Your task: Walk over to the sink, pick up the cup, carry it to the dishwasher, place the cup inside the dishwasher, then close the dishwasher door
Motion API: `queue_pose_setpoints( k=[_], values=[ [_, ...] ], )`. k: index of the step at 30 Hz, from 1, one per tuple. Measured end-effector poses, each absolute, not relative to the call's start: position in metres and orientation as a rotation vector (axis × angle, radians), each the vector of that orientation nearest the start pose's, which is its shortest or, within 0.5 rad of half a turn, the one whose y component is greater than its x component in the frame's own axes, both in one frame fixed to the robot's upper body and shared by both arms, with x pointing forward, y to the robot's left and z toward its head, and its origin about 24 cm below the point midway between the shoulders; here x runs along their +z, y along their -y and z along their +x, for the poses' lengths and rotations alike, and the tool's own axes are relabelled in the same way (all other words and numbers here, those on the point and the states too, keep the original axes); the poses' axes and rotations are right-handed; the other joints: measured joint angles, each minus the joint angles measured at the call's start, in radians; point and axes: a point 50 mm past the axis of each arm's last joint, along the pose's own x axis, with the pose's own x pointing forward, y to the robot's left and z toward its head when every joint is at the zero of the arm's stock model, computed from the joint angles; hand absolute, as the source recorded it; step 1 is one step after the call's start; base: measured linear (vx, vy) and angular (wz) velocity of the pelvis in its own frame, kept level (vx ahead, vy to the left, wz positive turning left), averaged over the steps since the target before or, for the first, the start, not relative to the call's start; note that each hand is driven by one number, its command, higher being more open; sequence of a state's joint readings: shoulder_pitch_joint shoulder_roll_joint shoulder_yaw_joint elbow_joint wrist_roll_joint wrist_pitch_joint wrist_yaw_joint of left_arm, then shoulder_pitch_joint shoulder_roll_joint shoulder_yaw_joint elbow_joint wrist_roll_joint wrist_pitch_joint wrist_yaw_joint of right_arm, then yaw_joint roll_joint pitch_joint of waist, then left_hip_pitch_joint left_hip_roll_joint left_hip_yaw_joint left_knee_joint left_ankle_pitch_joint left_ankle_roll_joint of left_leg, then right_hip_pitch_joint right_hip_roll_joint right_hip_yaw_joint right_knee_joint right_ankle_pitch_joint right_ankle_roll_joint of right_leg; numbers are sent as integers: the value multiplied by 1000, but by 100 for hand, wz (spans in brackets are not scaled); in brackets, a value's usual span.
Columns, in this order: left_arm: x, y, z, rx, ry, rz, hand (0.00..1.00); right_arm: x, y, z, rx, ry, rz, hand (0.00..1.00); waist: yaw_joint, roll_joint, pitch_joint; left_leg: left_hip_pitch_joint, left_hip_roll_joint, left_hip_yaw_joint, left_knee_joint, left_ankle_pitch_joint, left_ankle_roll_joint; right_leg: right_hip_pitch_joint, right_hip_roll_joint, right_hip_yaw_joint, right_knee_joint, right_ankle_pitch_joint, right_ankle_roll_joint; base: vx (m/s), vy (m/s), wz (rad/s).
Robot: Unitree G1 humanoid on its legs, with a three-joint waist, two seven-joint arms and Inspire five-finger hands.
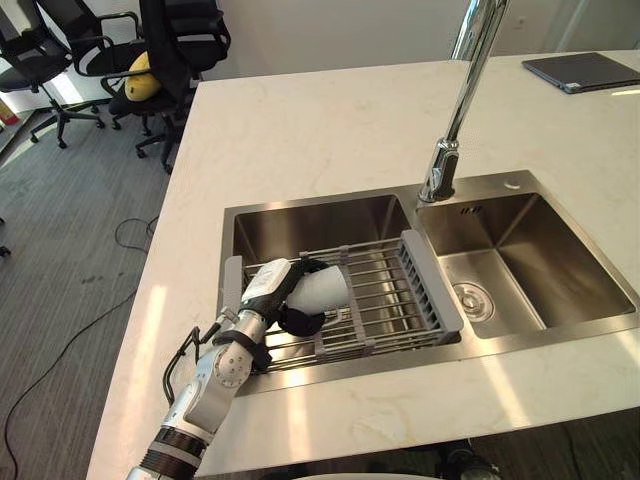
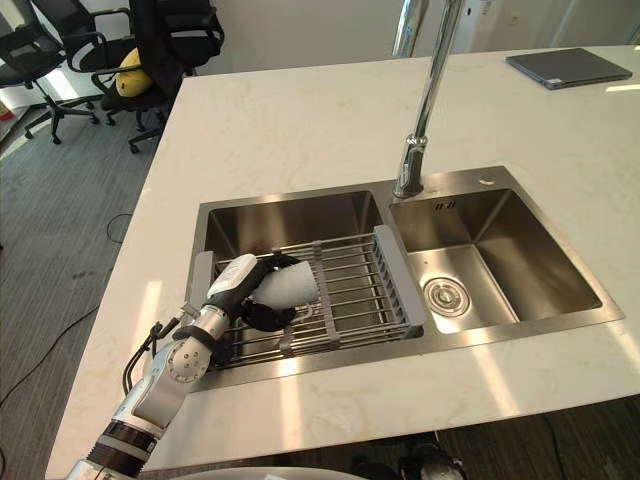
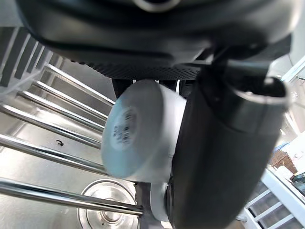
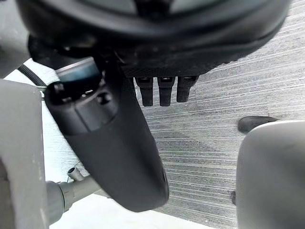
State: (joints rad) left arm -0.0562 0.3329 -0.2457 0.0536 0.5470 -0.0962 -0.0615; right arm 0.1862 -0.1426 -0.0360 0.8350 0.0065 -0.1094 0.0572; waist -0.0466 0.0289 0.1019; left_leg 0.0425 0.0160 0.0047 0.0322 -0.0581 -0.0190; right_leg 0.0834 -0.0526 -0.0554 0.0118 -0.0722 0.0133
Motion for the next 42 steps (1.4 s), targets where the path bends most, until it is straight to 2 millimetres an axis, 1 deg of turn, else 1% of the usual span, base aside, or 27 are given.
queue_pose_setpoints(
  k=[5, 10, 14, 16, 18, 23, 29, 34, 37, 39, 42],
  values=[
    [42, -146, 256, -329, 102, 849, 30, -141, 210, 105, -80, -906, -83, 90, 0, 0, 0, 2, -1, 8, 1, 2, 3, -1, -1, 8, 0, 7, 3, -15, 9, -5],
    [48, -142, 250, -280, 139, 742, 30, -141, 211, 105, -92, -906, -87, 90, 2, 0, 0, 3, -2, 11, 6, 3, 5, 1, -3, 13, 1, 12, 3, -6, 2, 0],
    [70, -128, 240, -230, 249, 587, 30, -141, 212, 103, -115, -909, -77, 90, 7, 0, 0, 4, 0, 17, 10, 3, 5, 0, -2, 22, 5, 12, 3, -29, 4, -5],
    [80, -124, 238, -218, 297, 544, 30, -141, 212, 102, -120, -909, -76, 90, 7, 0, 0, 5, 1, 21, 11, 2, 4, -2, -1, 27, 7, 11, 3, -15, -1, -7],
    [94, -119, 234, -191, 367, 472, 30, -141, 213, 101, -128, -912, -74, 90, 7, 0, 0, 6, 3, 29, 16, -3, 4, -2, 1, 34, 8, 11, 3, -9, -1, -11],
    [110, -116, 224, -134, 442, 296, 30, -142, 215, 98, -148, -915, -73, 90, 7, 1, -1, 4, 7, 49, 40, -26, 4, -2, 4, 54, 9, 11, 3, 17, 9, -12],
    [115, -122, 213, -58, 452, 123, 30, -142, 215, 97, -163, -914, -70, 90, 8, 1, -1, -1, 11, 76, 77, -58, 7, -3, 6, 81, 11, 9, 6, 15, 19, -13],
    [116, -124, 209, -30, 448, 40, 30, -141, 215, 97, -188, -908, -51, 90, 11, 1, -1, -28, 19, 99, 145, -100, 12, -22, 11, 108, 38, 1, 11, -3, 29, -16],
    [114, -125, 208, -20, 436, 0, 30, -140, 213, 100, -190, -896, -43, 90, 23, 2, -1, -49, 32, 132, 197, -131, 15, -46, 19, 142, 62, 0, 14, -25, 38, -34],
    [114, -125, 207, -17, 433, -5, 30, -139, 212, 102, -189, -884, -38, 90, 25, 2, 0, -67, 38, 147, 232, -147, 19, -75, 25, 161, 101, -5, 21, -49, 37, -27],
    [114, -124, 207, -24, 434, -6, 30, -136, 212, 110, -192, -854, -42, 90, 25, 3, 13, -113, 38, 152, 295, -166, 35, -160, 24, 167, 239, -35, 43, -87, 44, -7]
  ],
)
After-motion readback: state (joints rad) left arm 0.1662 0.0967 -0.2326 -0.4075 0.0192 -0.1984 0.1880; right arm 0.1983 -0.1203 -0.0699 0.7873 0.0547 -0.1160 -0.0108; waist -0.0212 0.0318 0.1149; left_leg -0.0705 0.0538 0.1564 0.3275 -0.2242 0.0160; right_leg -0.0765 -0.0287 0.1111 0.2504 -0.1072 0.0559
